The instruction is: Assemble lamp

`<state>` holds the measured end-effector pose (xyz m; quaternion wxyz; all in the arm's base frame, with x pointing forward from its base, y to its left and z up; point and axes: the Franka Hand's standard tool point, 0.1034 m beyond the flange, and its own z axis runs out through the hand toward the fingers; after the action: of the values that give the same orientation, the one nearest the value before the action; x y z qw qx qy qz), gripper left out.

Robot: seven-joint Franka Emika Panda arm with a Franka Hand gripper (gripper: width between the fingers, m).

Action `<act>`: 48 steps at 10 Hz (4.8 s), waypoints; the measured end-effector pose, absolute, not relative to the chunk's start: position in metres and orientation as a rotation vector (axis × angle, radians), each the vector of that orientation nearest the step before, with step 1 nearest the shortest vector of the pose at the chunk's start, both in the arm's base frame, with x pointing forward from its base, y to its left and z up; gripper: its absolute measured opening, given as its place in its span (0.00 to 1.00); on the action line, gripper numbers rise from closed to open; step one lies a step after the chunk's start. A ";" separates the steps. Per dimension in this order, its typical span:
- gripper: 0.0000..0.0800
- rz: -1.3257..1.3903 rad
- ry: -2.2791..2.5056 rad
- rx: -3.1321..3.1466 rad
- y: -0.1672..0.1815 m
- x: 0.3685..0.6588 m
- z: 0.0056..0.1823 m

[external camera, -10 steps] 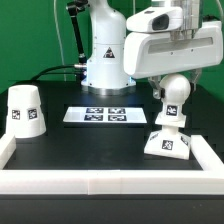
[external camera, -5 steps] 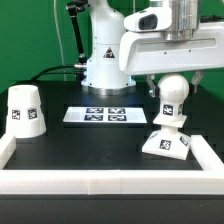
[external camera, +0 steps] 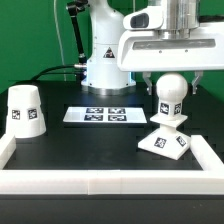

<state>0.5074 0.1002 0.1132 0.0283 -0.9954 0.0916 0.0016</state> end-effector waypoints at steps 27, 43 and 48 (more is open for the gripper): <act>0.87 0.043 0.101 -3.082 0.065 0.474 0.140; 0.87 0.011 -0.245 -3.023 -0.134 0.399 0.130; 0.87 0.030 -0.285 -3.025 -0.158 0.402 0.118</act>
Offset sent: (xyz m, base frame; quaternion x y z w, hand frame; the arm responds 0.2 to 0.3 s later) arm -0.0032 -0.0023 -0.0023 -0.0050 0.0210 0.1744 0.9844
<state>0.4022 -0.1584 0.1179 0.0513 -0.9942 -0.0938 0.0098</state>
